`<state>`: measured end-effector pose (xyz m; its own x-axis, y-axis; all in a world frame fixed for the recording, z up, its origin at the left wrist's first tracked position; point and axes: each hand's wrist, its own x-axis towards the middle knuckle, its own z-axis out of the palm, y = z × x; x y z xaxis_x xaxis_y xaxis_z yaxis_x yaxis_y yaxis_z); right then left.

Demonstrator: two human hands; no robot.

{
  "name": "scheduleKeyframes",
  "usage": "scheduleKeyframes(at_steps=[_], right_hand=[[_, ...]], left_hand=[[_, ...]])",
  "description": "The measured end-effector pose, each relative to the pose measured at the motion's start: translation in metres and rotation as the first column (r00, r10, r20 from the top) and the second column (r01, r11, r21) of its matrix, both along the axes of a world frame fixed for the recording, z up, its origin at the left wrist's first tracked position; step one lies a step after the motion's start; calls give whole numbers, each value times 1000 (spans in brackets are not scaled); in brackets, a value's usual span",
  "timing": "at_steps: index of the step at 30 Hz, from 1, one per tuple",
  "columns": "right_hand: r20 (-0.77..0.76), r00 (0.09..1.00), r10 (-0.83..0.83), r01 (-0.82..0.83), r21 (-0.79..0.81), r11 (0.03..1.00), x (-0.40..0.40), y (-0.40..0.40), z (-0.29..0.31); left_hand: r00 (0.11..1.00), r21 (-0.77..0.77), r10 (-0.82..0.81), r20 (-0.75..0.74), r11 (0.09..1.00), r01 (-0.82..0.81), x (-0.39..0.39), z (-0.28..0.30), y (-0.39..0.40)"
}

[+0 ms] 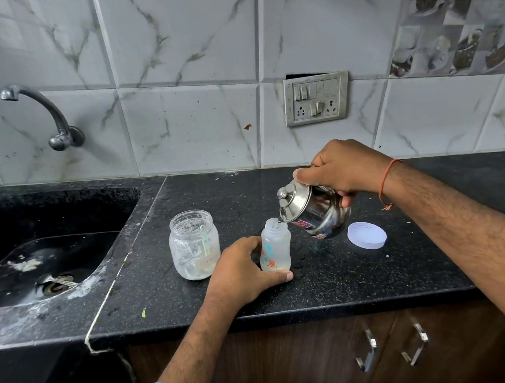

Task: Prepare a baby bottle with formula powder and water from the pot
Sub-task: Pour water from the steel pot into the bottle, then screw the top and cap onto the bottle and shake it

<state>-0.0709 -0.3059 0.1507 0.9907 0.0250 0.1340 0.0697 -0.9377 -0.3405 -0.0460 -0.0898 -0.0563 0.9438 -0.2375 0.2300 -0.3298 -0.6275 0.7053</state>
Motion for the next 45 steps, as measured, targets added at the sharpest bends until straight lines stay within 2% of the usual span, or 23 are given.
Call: scheduleKeyframes(at_steps=[12, 16, 21, 27, 32, 38, 42, 45], right_hand=[[5, 1000, 2, -3, 58, 998, -1, -6, -6], [20, 1000, 24, -27, 189, 982, -5, -15, -19], [74, 997, -1, -29, 409, 912, -10, -29, -48], [99, 992, -79, -7, 665, 747, -6, -46, -95], [93, 976, -199, 23, 856, 516, -8, -43, -144], [-10, 940, -341, 112, 953, 281, -1, -31, -179], [-26, 954, -298, 97, 969, 227, 9, -24, -177], [-35, 963, -266, 99, 969, 228, 18, -18, -174]], left_hand=[[1000, 9, 10, 5, 1000, -10, -1, 2, 0], [1000, 17, 19, -2, 1000, -19, -2, 2, -1], [1000, 18, 21, -2, 1000, -21, -2, 3, 0], [1000, 11, 19, 2, 1000, -19, -2, 2, 0], [1000, 2, 28, 7, 1000, -28, -3, 2, -1], [999, -18, 33, -3, 999, -33, -7, 4, -2], [1000, -13, 31, -2, 999, -31, -8, 6, -2], [999, -11, 39, 2, 999, -39, -9, 7, -2]])
